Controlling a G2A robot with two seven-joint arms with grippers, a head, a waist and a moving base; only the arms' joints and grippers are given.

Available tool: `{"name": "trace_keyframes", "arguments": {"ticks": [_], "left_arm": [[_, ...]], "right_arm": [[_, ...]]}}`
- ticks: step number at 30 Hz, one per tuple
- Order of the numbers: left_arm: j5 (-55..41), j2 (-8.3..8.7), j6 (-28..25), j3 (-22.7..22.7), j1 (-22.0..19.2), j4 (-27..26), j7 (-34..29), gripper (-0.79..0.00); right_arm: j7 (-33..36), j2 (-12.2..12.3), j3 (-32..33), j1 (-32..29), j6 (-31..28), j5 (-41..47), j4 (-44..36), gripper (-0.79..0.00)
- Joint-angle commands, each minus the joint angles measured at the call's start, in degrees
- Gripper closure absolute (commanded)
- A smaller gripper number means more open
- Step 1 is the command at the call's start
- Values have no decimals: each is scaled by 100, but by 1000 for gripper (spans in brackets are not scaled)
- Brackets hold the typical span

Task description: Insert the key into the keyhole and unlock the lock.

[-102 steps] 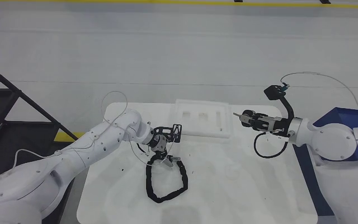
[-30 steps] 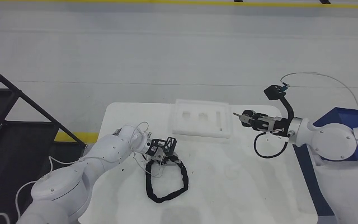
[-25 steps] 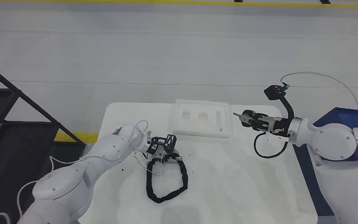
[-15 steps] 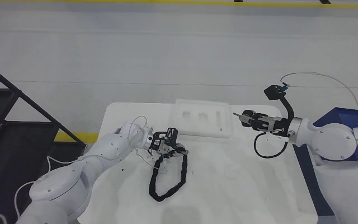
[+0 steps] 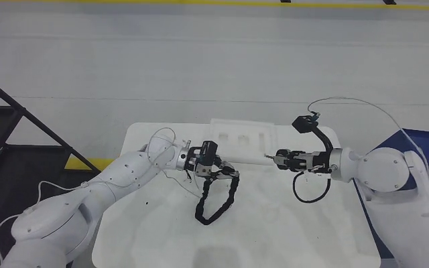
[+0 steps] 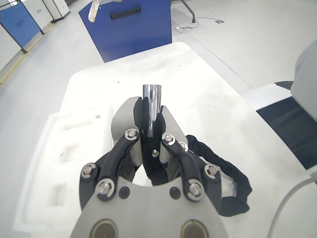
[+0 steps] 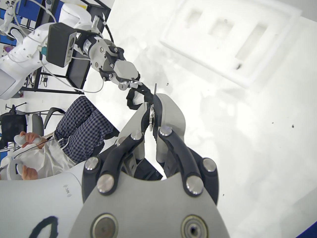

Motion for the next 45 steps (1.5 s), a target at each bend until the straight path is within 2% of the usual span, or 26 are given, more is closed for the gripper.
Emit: {"name": "trace_keyframes", "arguments": {"ticks": [1,9,19,25,42,45], "left_arm": [[-36,18,66,-30,-31,-147,67,0],[-95,99,272,-156,-29,-588,272,0],[51,119,381,-311,-73,-945,381,0],[134,102,579,-414,-72,-983,579,0],[148,101,580,-417,-74,-981,580,0],[9,105,718,-507,48,-1004,263,0]], "right_arm": [[71,1,-29,45,145,135,-68,0],[582,42,-9,204,569,729,-310,0],[845,106,304,162,378,1870,-389,0],[795,117,354,157,383,1899,-364,0],[662,121,334,82,373,1849,-367,0],[596,158,372,12,404,1597,-467,0]]}}
